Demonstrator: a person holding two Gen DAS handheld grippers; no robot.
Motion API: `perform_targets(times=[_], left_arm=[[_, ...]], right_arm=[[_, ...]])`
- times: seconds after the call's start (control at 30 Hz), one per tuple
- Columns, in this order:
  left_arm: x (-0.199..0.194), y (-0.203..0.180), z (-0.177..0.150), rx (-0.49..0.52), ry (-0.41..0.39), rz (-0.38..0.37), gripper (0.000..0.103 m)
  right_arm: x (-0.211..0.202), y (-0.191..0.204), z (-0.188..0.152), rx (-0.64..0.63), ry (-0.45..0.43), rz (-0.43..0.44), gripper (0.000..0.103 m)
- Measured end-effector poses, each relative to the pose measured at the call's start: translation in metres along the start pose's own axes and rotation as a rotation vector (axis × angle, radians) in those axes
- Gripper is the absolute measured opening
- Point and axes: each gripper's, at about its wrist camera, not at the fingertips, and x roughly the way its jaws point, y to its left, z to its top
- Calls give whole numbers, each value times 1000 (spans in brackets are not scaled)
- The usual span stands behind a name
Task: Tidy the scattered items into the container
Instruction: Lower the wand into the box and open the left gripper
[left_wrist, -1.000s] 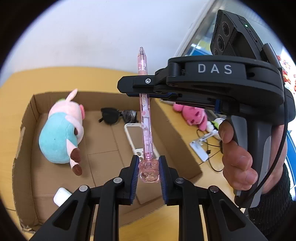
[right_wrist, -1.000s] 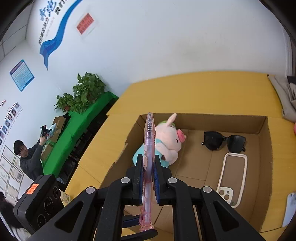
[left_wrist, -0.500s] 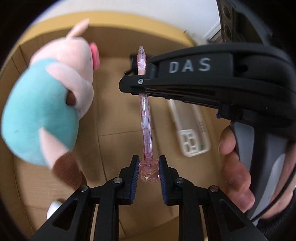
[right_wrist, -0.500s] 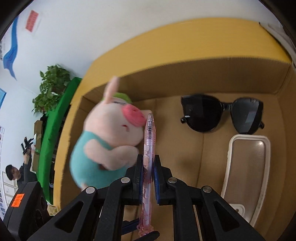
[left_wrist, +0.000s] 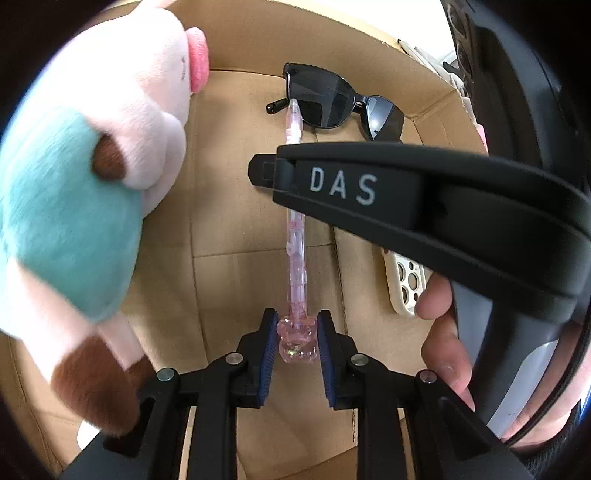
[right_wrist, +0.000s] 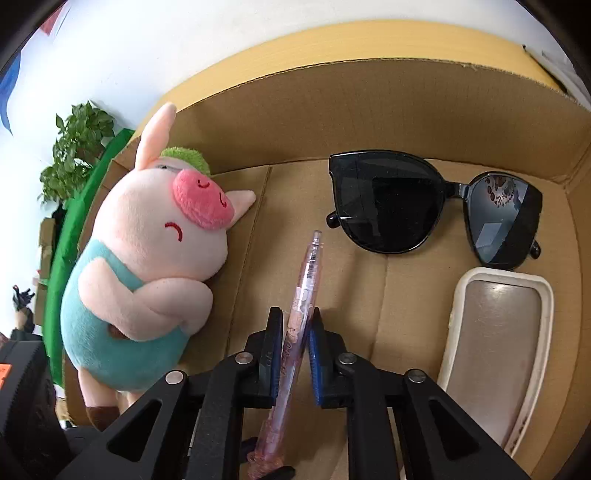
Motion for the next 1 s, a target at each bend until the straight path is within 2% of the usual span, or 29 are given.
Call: perform_targets(times=[0.03,0.1,0.2,0.23,0.27,0.3,0.37,0.47,0.6,0.67,0.7,0.77,1.0], left_arm=[[-5,-1,-3,8,-14,2,22],[-18,-4,-10,32,-58,23,25],[-44,-12,-27,72,-146,70,39],[-55,-16,-36,93,-192,105,48],[-64,-20,-44,109,-237,143,60],[-76,-24,-55,124,-298,196,65],[-94,-29,-75,131,-398,256,75],[-115,-30,-102,120,-513,321,78],[-116,-49,-116,186,-617,467,78],[-121,-56,-119,183,-650,482,79],[-120,-58,-116,175,-658,480,79],[-117,-57,-118,149,-660,475,79],[-104,-38,-124,86,-670,467,79]], right_arm=[[0,1,0,2,-1,-1,22],[-6,4,-2,10,-22,-5,59],[-33,7,-11,8,-86,8,81],[-45,8,-17,5,-107,26,86],[-57,9,-24,1,-128,49,96],[-70,10,-34,-7,-153,67,102],[-95,15,-55,-47,-212,56,102],[-124,24,-99,-145,-314,-41,103],[-144,14,-138,-122,-406,-97,103],[-150,14,-151,-129,-461,-174,103],[-151,14,-155,-126,-472,-186,103],[-150,8,-165,-117,-471,-181,103],[-141,2,-184,-112,-453,-245,103]])
